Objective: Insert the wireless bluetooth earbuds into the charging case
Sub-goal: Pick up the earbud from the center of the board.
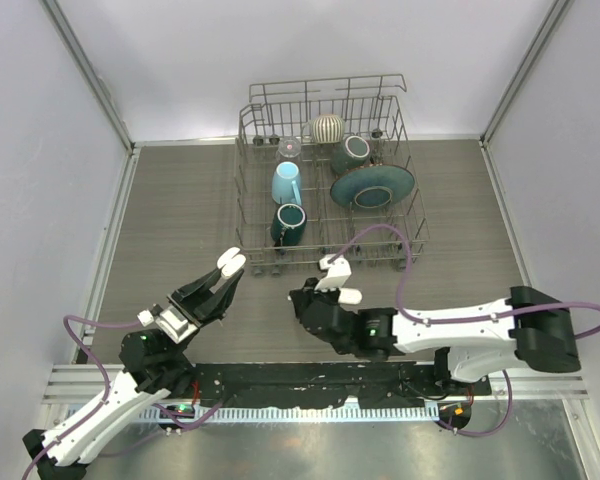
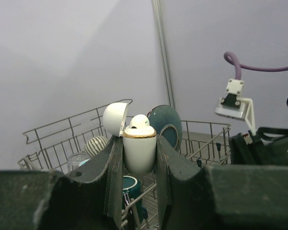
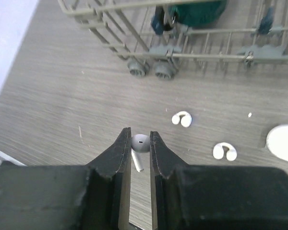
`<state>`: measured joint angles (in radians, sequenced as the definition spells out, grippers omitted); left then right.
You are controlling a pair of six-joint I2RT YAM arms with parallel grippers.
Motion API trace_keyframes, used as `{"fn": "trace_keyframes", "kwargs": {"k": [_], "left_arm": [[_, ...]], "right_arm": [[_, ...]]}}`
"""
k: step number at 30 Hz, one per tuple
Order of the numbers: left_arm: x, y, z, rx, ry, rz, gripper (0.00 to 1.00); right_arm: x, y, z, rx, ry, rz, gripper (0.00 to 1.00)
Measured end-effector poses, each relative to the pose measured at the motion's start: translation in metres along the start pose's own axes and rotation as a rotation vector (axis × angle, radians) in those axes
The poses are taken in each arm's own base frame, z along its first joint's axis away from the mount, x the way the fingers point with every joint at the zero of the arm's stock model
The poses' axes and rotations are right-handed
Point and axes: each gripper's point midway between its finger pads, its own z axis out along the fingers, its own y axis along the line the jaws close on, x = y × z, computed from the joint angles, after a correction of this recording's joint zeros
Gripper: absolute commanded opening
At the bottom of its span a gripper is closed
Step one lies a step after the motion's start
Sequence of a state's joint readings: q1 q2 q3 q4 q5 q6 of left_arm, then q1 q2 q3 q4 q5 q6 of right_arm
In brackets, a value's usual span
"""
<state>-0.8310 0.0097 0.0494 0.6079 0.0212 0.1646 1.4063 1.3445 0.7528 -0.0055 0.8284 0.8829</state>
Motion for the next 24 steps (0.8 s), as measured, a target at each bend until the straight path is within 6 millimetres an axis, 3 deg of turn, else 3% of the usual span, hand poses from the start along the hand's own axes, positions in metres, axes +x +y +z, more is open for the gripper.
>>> {"fn": "trace_keyframes", "kwargs": {"k": [6, 10, 17, 24], "left_arm": [[0.0, 0.0, 0.0, -0.001, -0.001, -0.006, 0.0], [-0.001, 0.0, 0.001, -0.001, -0.003, -0.008, 0.0], [0.005, -0.004, 0.003, 0.013, 0.014, -0.018, 0.0], [0.004, -0.009, 0.005, 0.043, 0.007, -0.027, 0.0]], "right_arm": [[-0.041, -0.006, -0.019, -0.1, -0.163, 0.069, 0.01], [-0.076, 0.003, -0.035, -0.2, -0.287, 0.134, 0.01], [-0.131, 0.034, -0.061, -0.378, -0.492, 0.211, 0.01], [-0.145, 0.077, -0.069, -0.538, -0.584, 0.152, 0.01]]}}
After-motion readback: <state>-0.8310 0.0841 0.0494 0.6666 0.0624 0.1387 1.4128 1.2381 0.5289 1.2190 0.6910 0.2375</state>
